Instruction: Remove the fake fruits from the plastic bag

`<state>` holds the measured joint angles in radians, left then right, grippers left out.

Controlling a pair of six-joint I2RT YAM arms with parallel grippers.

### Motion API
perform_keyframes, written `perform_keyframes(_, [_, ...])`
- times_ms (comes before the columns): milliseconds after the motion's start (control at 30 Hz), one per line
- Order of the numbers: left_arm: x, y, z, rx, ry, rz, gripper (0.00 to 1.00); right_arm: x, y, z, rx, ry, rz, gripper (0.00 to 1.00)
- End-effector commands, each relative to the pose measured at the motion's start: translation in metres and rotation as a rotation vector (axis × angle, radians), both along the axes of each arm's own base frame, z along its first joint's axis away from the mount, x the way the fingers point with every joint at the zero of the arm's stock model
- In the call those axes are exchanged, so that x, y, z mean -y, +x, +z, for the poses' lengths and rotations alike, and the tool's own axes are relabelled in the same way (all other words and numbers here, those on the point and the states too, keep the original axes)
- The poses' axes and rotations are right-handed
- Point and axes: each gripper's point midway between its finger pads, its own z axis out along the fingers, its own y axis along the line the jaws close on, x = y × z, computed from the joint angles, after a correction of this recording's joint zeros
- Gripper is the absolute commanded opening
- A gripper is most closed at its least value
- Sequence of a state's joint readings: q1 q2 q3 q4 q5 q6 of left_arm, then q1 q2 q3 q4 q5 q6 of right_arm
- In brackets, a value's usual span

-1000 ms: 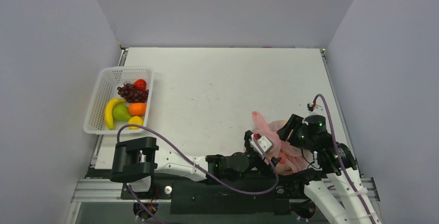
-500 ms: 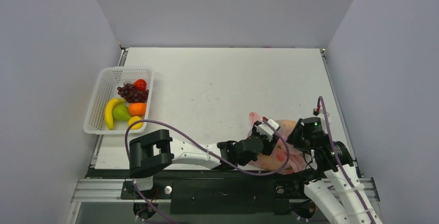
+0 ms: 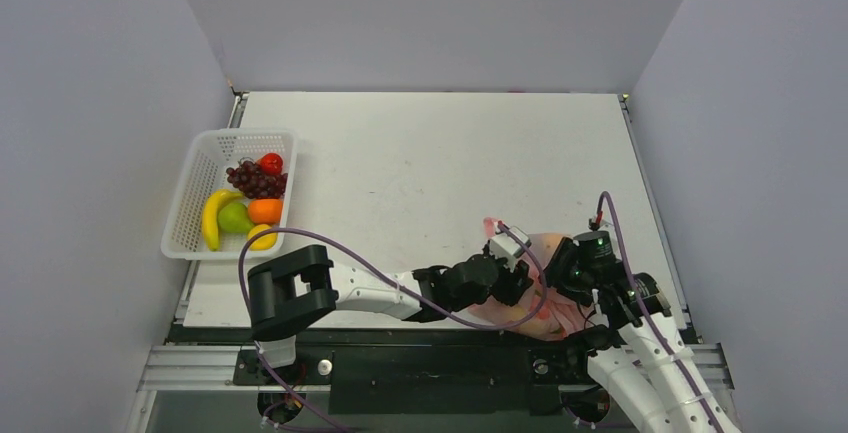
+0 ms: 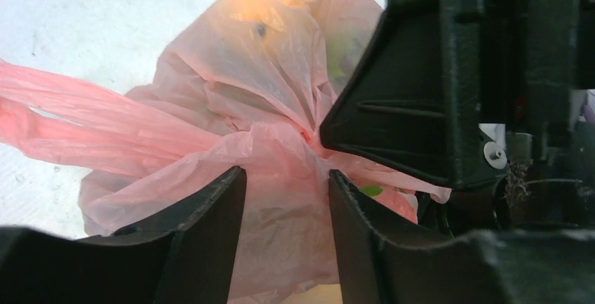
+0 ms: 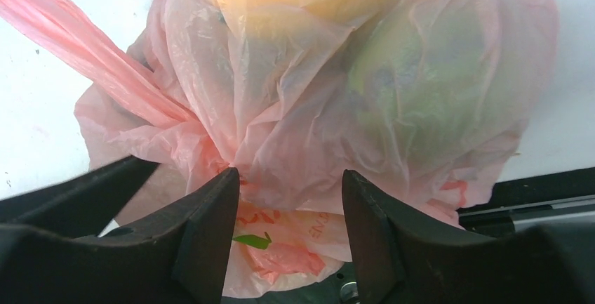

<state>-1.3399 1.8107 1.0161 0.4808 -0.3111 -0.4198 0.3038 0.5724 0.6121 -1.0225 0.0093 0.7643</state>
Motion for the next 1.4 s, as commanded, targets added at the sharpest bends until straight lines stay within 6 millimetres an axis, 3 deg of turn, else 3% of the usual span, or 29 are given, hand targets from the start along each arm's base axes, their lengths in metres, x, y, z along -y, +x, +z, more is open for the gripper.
perform_keyframes(0, [0.004, -0.010, 0.023, -0.031, -0.091, -0.038, 0.37, -0.016, 0.010, -0.008, 0.004, 0.055, 0.044, 0.52])
perform_keyframes(100, [0.004, -0.010, 0.026, -0.027, -0.098, -0.039, 0.25, -0.020, 0.011, -0.012, -0.002, 0.074, 0.046, 0.49])
perform_keyframes(133, [0.004, -0.009, 0.028, -0.026, -0.099, -0.037, 0.18, -0.020, 0.012, -0.012, -0.004, 0.077, 0.042, 0.43])
perform_keyframes(233, [-0.001, -0.007, 0.024, -0.024, -0.095, -0.018, 0.10, -0.015, 0.021, -0.001, 0.035, 0.050, 0.025, 0.23])
perform_keyframes(300, [-0.006, -0.004, 0.021, -0.025, -0.086, 0.007, 0.00, -0.007, 0.030, 0.016, 0.091, 0.005, 0.009, 0.07])
perform_keyframes(333, [-0.009, -0.001, 0.018, -0.027, -0.077, 0.028, 0.00, -0.002, 0.038, 0.031, 0.132, -0.015, -0.005, 0.00])
perform_keyframes(433, [-0.022, 0.002, 0.007, -0.037, -0.060, 0.060, 0.00, 0.015, 0.050, 0.069, 0.203, -0.104, -0.043, 0.00])
perform_keyframes(533, [-0.037, 0.002, -0.004, -0.048, -0.049, 0.087, 0.00, 0.049, 0.048, 0.082, 0.207, -0.242, -0.161, 0.00])
perform_keyframes(700, [-0.054, 0.003, -0.010, -0.057, -0.037, 0.119, 0.00, 0.085, 0.045, 0.092, 0.225, -0.302, -0.319, 0.00])
perform_keyframes(867, [-0.053, 0.001, -0.004, -0.056, -0.052, 0.108, 0.00, 0.099, 0.047, 0.096, 0.207, -0.343, -0.388, 0.00])
perform_keyframes(1000, [-0.049, 0.001, 0.002, -0.046, -0.061, 0.093, 0.00, 0.111, 0.046, 0.117, 0.251, -0.384, -0.440, 0.00])
perform_keyframes(1367, [-0.052, -0.003, 0.008, -0.028, -0.082, 0.069, 0.00, 0.141, 0.035, 0.151, 0.280, -0.514, -0.541, 0.00])
